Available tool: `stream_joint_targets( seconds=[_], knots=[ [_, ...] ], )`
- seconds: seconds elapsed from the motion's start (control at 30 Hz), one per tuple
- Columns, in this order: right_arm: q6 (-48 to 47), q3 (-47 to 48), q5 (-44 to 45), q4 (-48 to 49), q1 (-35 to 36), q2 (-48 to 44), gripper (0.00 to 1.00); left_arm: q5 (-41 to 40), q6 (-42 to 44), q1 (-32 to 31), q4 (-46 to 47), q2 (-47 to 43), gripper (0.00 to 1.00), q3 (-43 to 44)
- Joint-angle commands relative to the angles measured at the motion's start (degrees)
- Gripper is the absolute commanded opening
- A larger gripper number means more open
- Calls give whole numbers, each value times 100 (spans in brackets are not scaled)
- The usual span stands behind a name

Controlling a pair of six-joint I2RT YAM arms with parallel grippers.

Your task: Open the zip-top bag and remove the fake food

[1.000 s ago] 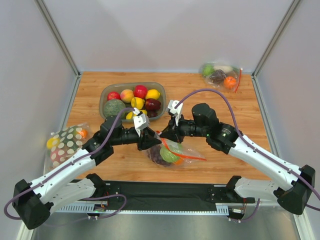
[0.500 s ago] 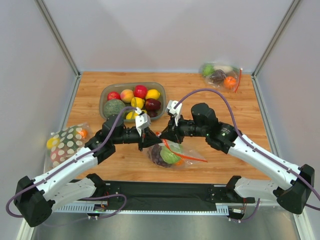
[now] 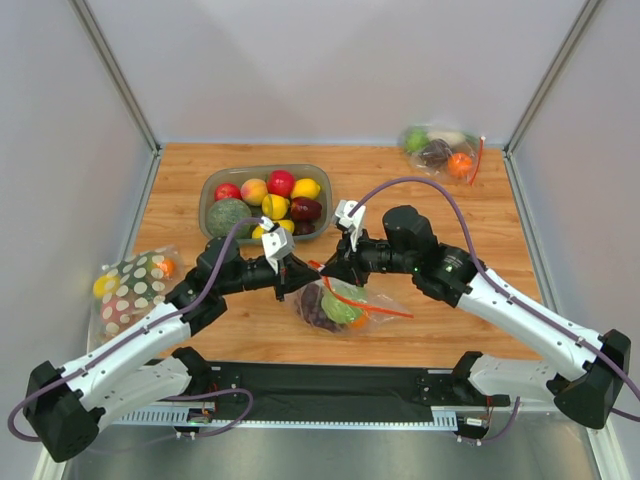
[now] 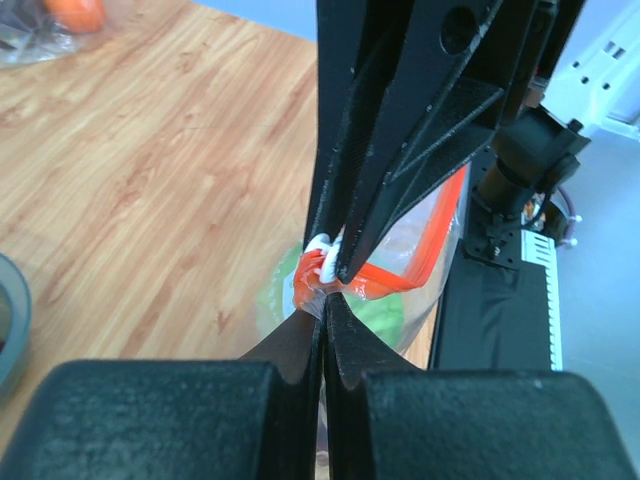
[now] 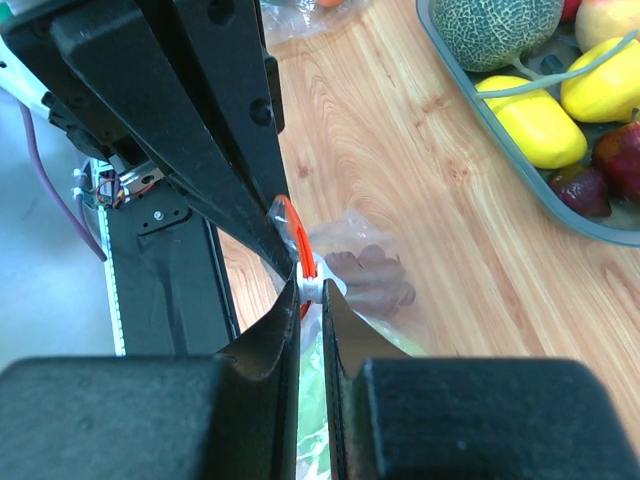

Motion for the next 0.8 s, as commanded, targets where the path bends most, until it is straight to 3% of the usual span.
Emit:
stream_joint_targets(
  seconds=[0.0, 0.47, 0.77],
  knots=[
    [-2, 88, 72, -381, 1, -123, 0, -424, -36, -3, 794, -240, 0, 16],
    [-37, 62, 212, -645, 1, -263, 0, -2006, 17, -3, 434, -521, 0, -55],
    [-107, 35, 379, -786, -17, -325, 0, -2499, -18, 49, 170, -530, 0, -28]
  ],
)
